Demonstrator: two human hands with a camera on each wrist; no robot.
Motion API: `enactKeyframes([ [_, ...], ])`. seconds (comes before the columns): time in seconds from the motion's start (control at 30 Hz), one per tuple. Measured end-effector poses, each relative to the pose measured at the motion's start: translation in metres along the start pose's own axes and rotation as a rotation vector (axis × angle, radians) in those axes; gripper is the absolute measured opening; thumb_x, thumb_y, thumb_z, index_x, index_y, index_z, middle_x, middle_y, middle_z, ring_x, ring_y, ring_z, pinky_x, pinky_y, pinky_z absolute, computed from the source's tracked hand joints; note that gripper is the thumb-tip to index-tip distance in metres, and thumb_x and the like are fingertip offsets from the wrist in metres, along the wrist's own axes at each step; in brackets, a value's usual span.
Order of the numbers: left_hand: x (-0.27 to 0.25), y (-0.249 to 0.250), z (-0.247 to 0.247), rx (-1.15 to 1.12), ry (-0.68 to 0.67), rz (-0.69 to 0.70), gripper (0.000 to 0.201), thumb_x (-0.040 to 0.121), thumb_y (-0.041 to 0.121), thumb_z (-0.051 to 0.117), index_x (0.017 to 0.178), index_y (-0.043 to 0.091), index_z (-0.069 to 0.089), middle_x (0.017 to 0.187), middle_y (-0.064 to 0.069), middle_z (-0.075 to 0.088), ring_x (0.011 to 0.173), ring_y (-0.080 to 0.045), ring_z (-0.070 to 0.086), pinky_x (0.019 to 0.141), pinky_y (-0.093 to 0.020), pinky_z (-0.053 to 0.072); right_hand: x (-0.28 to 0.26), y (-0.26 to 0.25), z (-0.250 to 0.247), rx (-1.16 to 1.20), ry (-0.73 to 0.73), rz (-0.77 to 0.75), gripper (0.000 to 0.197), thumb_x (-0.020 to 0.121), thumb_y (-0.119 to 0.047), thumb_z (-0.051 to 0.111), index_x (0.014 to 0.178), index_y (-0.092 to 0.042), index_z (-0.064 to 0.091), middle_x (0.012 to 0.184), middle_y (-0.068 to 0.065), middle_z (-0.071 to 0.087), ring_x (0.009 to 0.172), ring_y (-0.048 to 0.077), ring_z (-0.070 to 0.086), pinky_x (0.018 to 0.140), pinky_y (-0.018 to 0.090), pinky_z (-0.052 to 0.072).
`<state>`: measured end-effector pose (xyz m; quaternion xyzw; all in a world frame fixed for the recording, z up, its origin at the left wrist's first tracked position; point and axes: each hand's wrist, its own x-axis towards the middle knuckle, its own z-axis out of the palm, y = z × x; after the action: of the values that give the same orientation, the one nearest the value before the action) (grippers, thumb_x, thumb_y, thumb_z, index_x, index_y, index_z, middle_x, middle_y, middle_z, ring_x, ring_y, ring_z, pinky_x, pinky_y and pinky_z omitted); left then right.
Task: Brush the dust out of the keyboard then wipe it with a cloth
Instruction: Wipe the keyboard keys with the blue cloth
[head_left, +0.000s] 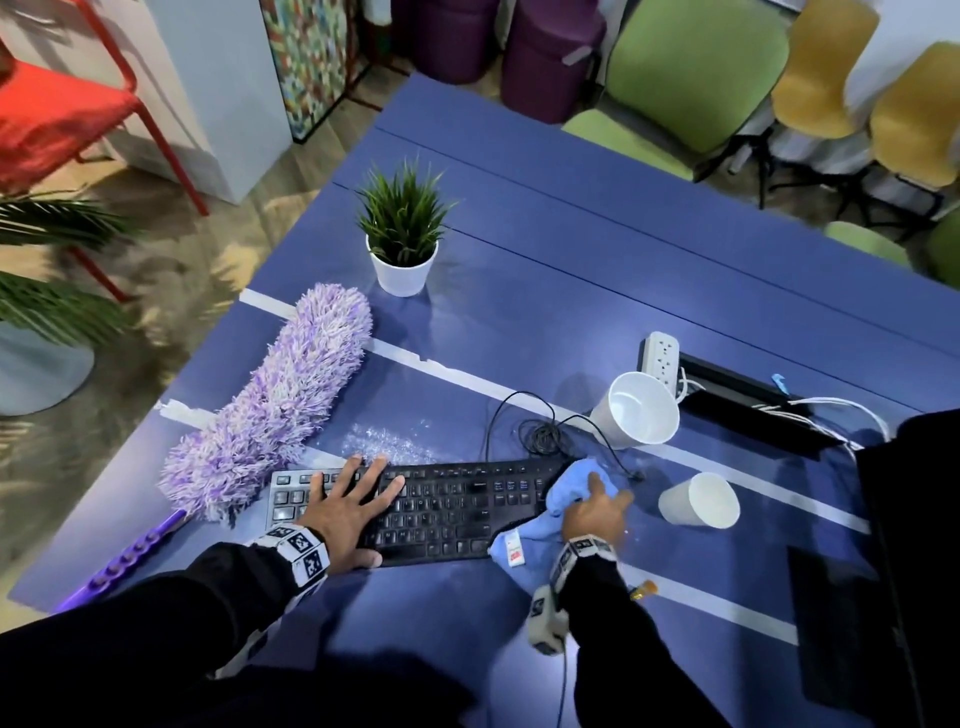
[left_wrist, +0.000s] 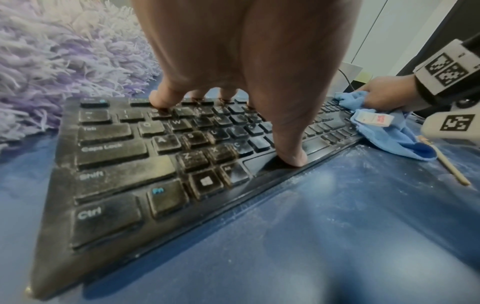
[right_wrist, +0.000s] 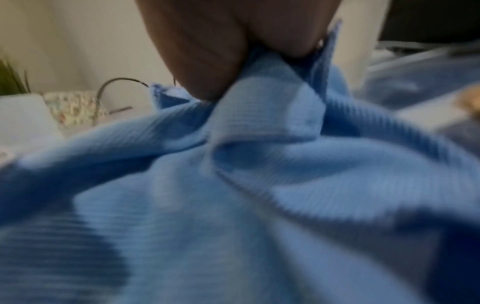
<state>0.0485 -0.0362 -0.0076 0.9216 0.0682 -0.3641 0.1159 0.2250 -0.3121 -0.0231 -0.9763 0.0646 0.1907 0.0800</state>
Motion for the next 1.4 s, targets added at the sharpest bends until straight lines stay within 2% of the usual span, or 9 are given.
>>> enactKeyframes([
  [0.23,0.002,0.0,0.002,0.005,0.017,-0.006,0.1,0.08,0.059,0.057,0.144,0.04,-0.018,0.153,0.002,-0.031,0.142,-0.031,-0.025,0.11,-0.066,-0.001,-0.011,0.019,0.019,0.05,0.137,-0.275,0.084,0.072,0.003,0.062,0.136,-0.031,0.021,0.112,0.023,0.05,0.086,0.036,0.055,0.066,0.034,0.047],
  [0.37,0.001,0.0,0.001,-0.003,0.016,0.004,0.101,0.079,0.059,0.057,0.144,0.039,-0.017,0.154,0.002,-0.03,0.142,-0.031,-0.024,0.111,-0.066,0.001,-0.008,0.007,0.009,-0.034,0.139,-0.462,0.077,0.061,0.002,0.053,0.138,-0.005,0.047,0.116,0.029,0.054,0.095,0.044,0.055,0.08,0.046,0.05],
  [0.5,0.002,0.0,0.003,-0.002,0.015,0.002,0.102,0.079,0.06,0.057,0.144,0.04,-0.018,0.154,0.002,-0.029,0.142,-0.031,-0.024,0.111,-0.066,0.002,-0.002,-0.003,0.011,-0.184,0.091,-0.39,0.078,0.053,0.001,0.072,0.125,-0.016,0.049,0.107,0.025,0.061,0.077,0.041,0.059,0.064,0.043,0.053],
  [0.63,0.003,-0.002,0.006,0.02,0.017,-0.01,0.103,0.078,0.063,0.057,0.143,0.04,-0.02,0.154,0.002,-0.029,0.142,-0.031,-0.023,0.111,-0.066,0.003,-0.011,0.023,0.021,-0.102,0.06,-0.194,0.067,0.077,-0.017,0.062,0.14,-0.016,0.039,0.131,0.021,0.048,0.111,0.04,0.051,0.094,0.044,0.043],
  [0.8,0.006,-0.002,0.006,0.006,0.032,-0.006,0.102,0.078,0.062,0.057,0.143,0.041,-0.019,0.153,0.001,-0.031,0.141,-0.033,-0.025,0.108,-0.067,-0.001,-0.065,0.065,0.043,-0.115,-0.08,-0.28,0.096,0.026,-0.012,0.083,0.116,-0.012,0.049,0.099,0.022,0.063,0.07,0.039,0.061,0.054,0.038,0.055],
  [1.03,0.004,-0.001,0.006,-0.005,0.011,-0.002,0.102,0.078,0.06,0.059,0.145,0.04,-0.016,0.154,0.0,-0.029,0.142,-0.034,-0.023,0.109,-0.068,0.0,-0.068,0.042,0.035,-0.01,0.192,-0.281,0.073,0.052,-0.002,0.075,0.121,-0.011,0.054,0.113,0.025,0.054,0.101,0.033,0.041,0.072,0.048,0.057],
  [1.17,0.001,-0.001,0.005,-0.013,0.042,0.011,0.101,0.078,0.058,0.06,0.145,0.04,-0.014,0.155,0.002,-0.027,0.143,-0.033,-0.021,0.11,-0.067,0.002,-0.083,0.014,0.046,-0.109,-0.037,-0.407,0.077,0.027,-0.006,0.082,0.102,-0.004,0.067,0.096,0.021,0.061,0.076,0.036,0.061,0.059,0.036,0.058],
  [1.27,0.0,-0.002,0.005,-0.021,0.047,0.015,0.101,0.078,0.058,0.059,0.145,0.04,-0.014,0.155,0.003,-0.027,0.143,-0.033,-0.021,0.11,-0.067,0.002,-0.077,0.038,0.03,-0.228,-0.056,-0.463,0.074,0.042,-0.009,0.068,0.115,-0.009,0.059,0.101,0.019,0.058,0.077,0.036,0.06,0.06,0.034,0.056],
  [1.4,0.0,-0.001,0.005,-0.019,0.045,0.017,0.101,0.079,0.057,0.06,0.145,0.04,-0.013,0.155,0.003,-0.027,0.143,-0.033,-0.021,0.111,-0.067,0.002,-0.054,0.055,0.016,-0.184,0.052,-0.276,0.07,0.074,-0.008,0.065,0.14,-0.009,0.042,0.133,0.027,0.044,0.116,0.044,0.051,0.097,0.042,0.044],
])
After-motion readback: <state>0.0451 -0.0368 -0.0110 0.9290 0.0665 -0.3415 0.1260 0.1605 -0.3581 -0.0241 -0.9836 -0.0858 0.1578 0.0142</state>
